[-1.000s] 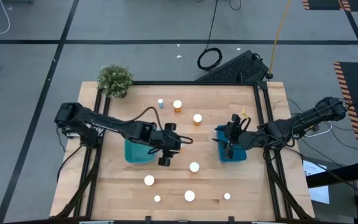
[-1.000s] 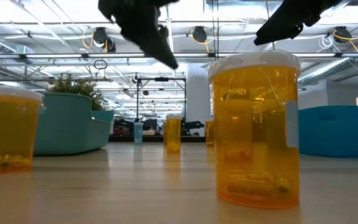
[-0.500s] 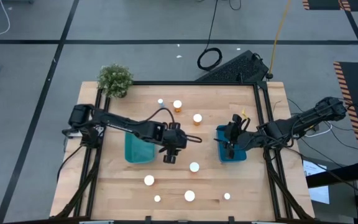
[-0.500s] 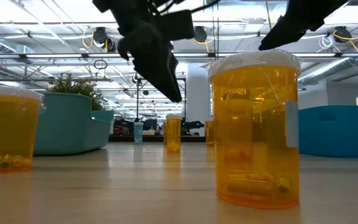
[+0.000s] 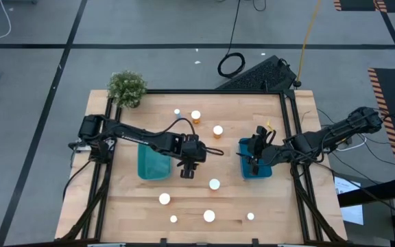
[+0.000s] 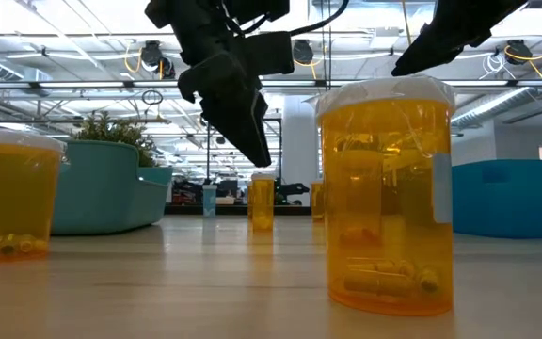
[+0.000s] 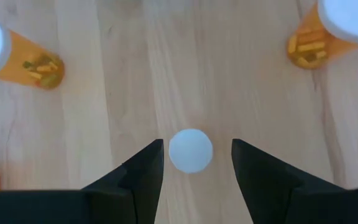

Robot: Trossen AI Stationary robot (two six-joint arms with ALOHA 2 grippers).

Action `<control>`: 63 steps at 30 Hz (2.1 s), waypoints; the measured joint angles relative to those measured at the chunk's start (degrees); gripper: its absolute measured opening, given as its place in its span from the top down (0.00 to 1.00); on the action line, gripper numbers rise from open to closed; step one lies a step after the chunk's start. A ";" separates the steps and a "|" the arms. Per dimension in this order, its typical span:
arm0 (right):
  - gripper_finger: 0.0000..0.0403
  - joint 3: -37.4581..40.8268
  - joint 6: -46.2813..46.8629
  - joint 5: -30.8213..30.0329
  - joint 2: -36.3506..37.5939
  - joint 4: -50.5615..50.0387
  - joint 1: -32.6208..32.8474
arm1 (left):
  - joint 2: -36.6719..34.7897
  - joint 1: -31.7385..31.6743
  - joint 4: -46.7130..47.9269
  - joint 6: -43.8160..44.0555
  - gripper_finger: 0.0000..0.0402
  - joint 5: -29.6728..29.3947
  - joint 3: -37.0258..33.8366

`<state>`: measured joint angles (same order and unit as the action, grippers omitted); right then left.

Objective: Pick and place medicine bottles into bin by pill shape (circle, oval)
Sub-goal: Put the small orange tablet bottle into the blue bin

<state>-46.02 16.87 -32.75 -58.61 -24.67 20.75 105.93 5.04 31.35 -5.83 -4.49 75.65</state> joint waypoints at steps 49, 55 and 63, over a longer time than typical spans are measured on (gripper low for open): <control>0.50 -0.09 -3.09 -0.17 0.02 2.16 -0.04 | 2.27 -0.57 -2.49 -5.94 0.69 -1.01 -1.52; 0.50 -0.09 -3.00 -0.42 -0.12 3.75 -0.19 | 1.48 -0.48 -1.43 -5.87 0.69 -1.04 -0.98; 0.50 -0.09 -3.02 -0.22 -7.07 12.52 -3.51 | -2.76 -0.46 -1.07 -5.62 0.69 -1.50 -0.80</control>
<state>-46.11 13.85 -32.97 -65.68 -12.15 17.25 103.16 4.58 30.28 -11.45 -5.99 74.85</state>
